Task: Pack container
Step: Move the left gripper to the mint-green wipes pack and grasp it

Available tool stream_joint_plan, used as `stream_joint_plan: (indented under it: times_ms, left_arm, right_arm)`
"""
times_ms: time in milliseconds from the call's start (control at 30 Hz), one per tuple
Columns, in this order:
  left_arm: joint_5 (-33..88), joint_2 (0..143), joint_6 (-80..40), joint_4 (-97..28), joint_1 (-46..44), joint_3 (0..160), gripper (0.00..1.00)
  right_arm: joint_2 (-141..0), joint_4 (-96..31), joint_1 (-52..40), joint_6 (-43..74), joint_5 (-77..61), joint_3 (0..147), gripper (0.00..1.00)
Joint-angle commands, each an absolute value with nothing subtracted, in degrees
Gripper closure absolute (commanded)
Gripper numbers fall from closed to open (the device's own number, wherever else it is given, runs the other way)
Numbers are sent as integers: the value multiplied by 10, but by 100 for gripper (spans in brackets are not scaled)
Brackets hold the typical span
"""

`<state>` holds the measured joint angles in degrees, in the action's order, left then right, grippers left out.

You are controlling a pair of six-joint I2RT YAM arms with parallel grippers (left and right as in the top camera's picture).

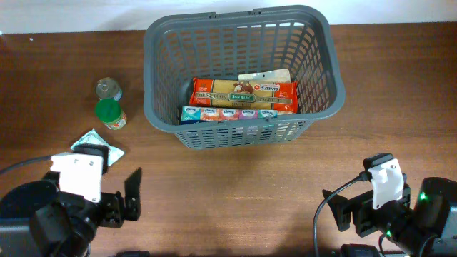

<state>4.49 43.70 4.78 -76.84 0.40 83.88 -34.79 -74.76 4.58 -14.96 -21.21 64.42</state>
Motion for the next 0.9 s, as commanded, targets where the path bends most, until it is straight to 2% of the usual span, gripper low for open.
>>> stream_joint_plan:
  times_ms: [0,367,700,867]
  left_arm:
    - [-64,438,-42,-758,6,838,1]
    - [-146,569,-95,-727,23,838,1]
    - [-38,716,-78,-597,185,838,1]
    - [-21,822,-61,-564,229,838,1]
  right_arm:
    - [-349,-746,51,-143,-207,642,1]
    - [-349,-746,51,-143,-207,642,1]
    - [-349,-746,51,-143,-207,642,1]
    - [-349,-746,51,-143,-207,642,1]
